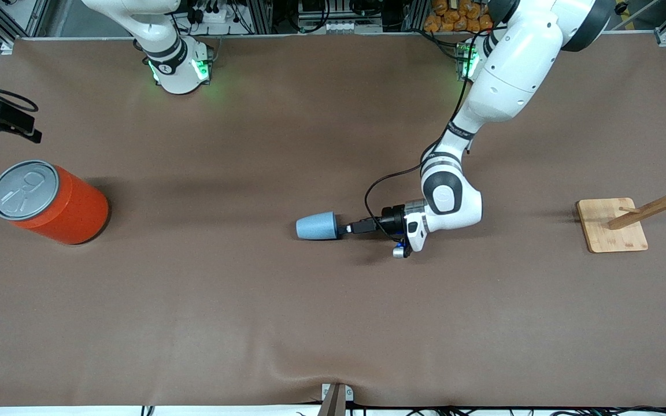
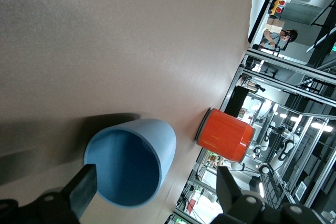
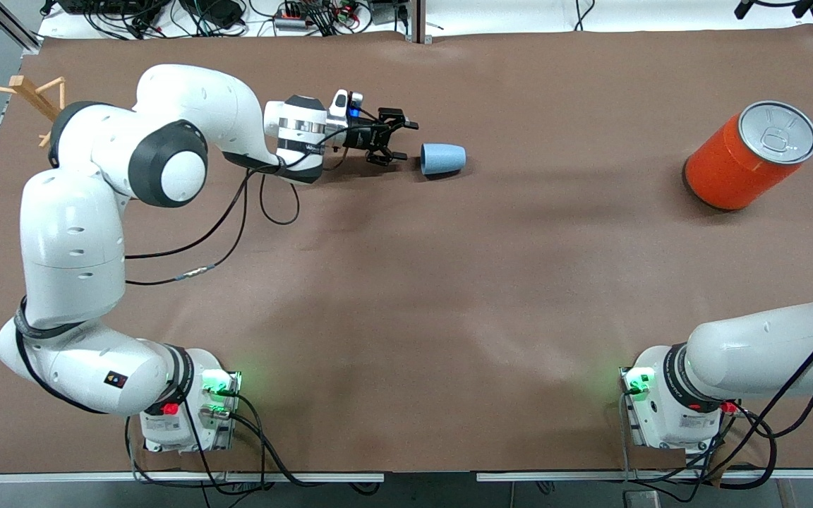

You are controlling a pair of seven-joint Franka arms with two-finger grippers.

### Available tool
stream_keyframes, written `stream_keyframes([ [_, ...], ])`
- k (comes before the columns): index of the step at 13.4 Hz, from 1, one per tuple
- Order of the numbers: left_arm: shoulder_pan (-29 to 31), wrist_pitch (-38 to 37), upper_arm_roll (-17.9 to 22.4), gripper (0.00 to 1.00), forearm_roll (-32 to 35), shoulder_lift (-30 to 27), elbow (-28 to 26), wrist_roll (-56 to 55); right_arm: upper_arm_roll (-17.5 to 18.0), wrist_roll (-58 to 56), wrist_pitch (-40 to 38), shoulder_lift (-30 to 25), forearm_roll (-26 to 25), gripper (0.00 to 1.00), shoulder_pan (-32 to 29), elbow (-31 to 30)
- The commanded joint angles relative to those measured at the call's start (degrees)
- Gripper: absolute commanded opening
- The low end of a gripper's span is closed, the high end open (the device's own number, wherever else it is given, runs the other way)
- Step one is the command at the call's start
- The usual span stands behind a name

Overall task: Flip cup
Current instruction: 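Grasp the lying cup by its base with the left gripper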

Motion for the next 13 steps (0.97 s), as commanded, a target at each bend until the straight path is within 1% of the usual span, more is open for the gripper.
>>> stream_keyframes([
  [1, -1.9, 1.3, 0.2, 1.0, -3.7, 0.6, 0.4, 2.3, 0.1, 1.2, -1.3, -0.3, -0.3, 1.0, -0.3, 0.6],
  [5, -3.3, 1.8, 0.3, 1.0, -5.7, 2.1, 1.7, 2.9, 0.1, 1.2, -0.1, -0.1, 0.5, 1.0, -0.1, 0.9],
  [8, -5.1, 3.7, 0.3, 1.0, -7.1, 2.9, 2.9, 2.9, 0.1, 1.4, 1.8, -0.2, 1.3, 1.0, -0.5, 0.9],
  [11, -5.7, 4.2, 0.3, 1.0, -7.1, 3.9, 3.7, 2.9, 0.0, 1.4, 2.7, -0.2, 1.3, 1.0, -0.5, 0.9],
  [13, -6.3, 4.9, 0.3, 1.0, -7.1, 4.9, 5.4, 2.9, 0.0, 1.4, 2.9, -0.1, 1.3, 1.0, -0.5, 0.9],
])
